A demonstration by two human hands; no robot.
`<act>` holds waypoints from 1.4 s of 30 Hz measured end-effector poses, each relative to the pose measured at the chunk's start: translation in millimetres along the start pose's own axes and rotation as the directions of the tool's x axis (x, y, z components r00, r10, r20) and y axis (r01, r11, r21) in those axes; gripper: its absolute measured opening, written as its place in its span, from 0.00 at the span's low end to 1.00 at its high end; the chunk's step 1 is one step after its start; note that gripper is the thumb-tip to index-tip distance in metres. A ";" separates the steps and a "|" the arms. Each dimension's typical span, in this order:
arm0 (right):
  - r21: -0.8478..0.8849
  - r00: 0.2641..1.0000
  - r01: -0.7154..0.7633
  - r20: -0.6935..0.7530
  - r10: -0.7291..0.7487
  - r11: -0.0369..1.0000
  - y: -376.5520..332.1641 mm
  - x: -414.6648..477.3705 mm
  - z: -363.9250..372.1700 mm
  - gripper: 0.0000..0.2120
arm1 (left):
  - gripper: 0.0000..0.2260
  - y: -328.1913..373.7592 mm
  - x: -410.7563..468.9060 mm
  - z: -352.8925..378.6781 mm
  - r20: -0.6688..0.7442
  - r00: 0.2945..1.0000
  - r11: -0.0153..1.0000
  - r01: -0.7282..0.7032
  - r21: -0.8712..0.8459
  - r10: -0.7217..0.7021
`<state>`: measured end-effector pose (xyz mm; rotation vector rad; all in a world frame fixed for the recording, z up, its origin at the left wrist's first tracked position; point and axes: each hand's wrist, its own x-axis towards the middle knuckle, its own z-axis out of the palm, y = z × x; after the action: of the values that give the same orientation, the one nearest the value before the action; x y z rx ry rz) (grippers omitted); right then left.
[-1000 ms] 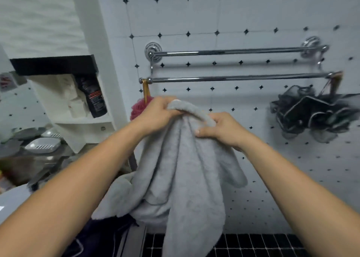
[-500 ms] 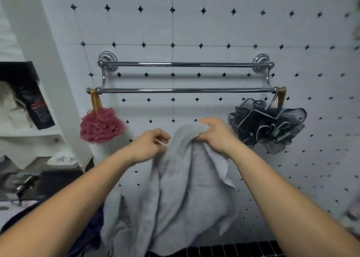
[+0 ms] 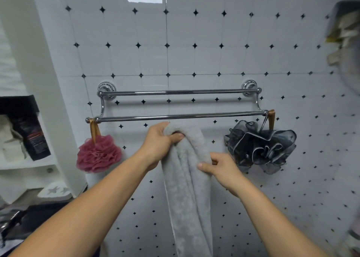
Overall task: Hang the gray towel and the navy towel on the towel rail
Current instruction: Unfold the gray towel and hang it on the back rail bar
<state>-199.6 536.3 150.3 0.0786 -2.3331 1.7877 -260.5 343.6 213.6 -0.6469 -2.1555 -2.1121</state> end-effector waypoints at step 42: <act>-0.131 0.981 0.194 0.004 -0.195 0.972 -0.7 11.4 53.4 0.10 | 0.15 -47.6 -39.6 -15.2 0.357 0.891 0.796 0.008 0.605 -0.279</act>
<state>-217.3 485.8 139.9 0.2694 -2.3382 1.5373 -243.9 320.0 156.8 -0.9531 -2.9822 -1.2593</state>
